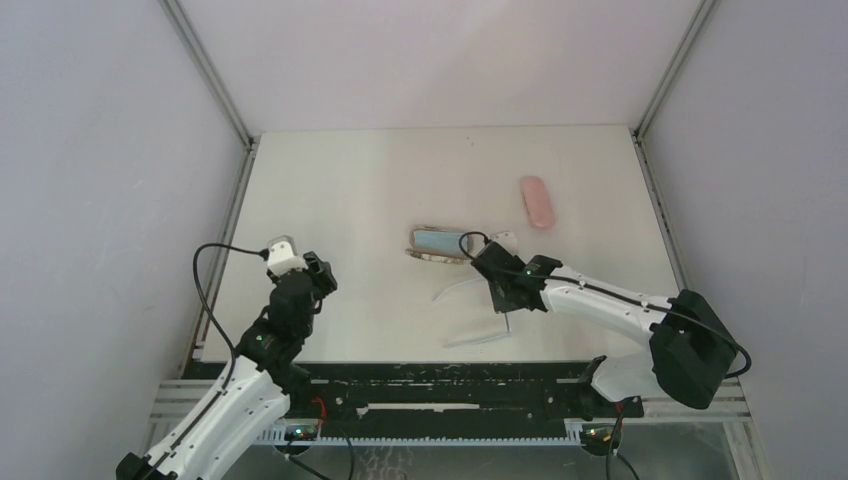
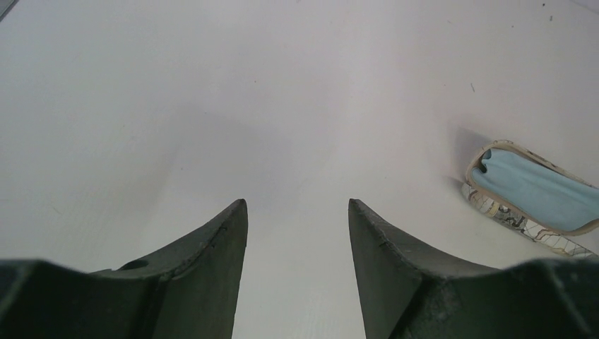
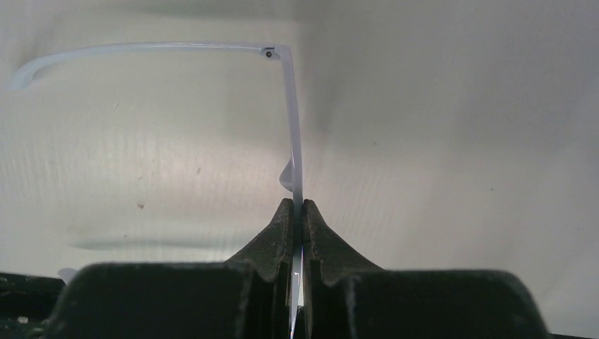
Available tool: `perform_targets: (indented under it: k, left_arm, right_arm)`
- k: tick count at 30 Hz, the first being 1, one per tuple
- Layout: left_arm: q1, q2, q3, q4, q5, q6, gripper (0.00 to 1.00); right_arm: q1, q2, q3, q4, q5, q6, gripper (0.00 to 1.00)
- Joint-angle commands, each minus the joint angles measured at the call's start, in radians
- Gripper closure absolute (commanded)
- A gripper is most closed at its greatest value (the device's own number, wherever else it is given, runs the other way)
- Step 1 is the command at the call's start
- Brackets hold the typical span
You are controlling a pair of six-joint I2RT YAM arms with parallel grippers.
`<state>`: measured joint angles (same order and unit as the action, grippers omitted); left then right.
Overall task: Organize the sunglasses
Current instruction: Adjust the sunglasses at the center of the board.
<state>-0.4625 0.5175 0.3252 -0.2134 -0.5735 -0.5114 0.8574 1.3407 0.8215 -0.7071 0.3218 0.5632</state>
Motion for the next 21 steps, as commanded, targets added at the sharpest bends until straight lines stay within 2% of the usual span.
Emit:
perform_targets:
  k: [1,6,13,21]
  left_arm:
    - [-0.003,0.005,0.009,0.055,-0.015,0.022,0.41]
    - [-0.003,0.020,0.013,0.060,-0.012,0.024,0.41]
    - [-0.003,0.029,0.015,0.062,-0.009,0.027,0.41]
    - [-0.002,0.033,0.015,0.064,-0.009,0.027,0.41]
  right_arm:
    - [-0.045,0.021,0.019,0.070,-0.017,-0.051,1.00]
    - [-0.068,0.066,0.017,0.079,-0.024,-0.073,0.95]
    - [-0.089,0.039,0.000,0.109,-0.084,-0.093,0.80]
    - [-0.143,0.013,0.001,0.110,-0.176,-0.138,0.80]
